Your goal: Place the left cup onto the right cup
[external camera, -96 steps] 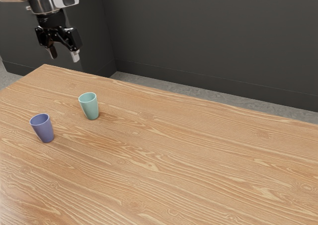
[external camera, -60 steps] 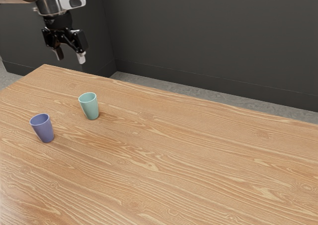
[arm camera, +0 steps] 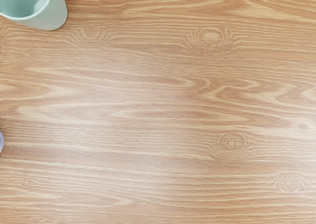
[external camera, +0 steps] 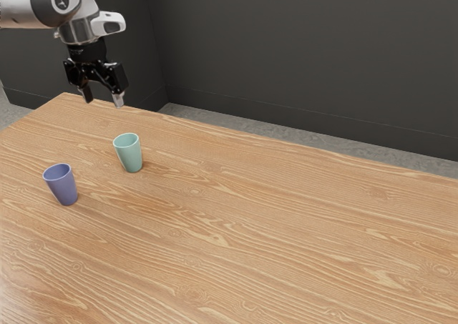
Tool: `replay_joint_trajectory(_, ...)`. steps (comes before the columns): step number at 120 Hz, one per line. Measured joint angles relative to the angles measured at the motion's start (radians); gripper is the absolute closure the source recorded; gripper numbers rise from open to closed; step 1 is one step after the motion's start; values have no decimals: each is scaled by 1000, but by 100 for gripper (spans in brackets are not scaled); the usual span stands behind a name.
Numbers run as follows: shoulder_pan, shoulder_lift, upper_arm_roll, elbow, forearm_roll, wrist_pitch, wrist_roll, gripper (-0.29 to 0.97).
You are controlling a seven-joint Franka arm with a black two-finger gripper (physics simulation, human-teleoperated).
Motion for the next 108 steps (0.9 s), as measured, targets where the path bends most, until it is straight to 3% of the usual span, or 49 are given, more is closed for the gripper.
replay_joint_trajectory(108,41,110,-1,-102,0,195,7,2)
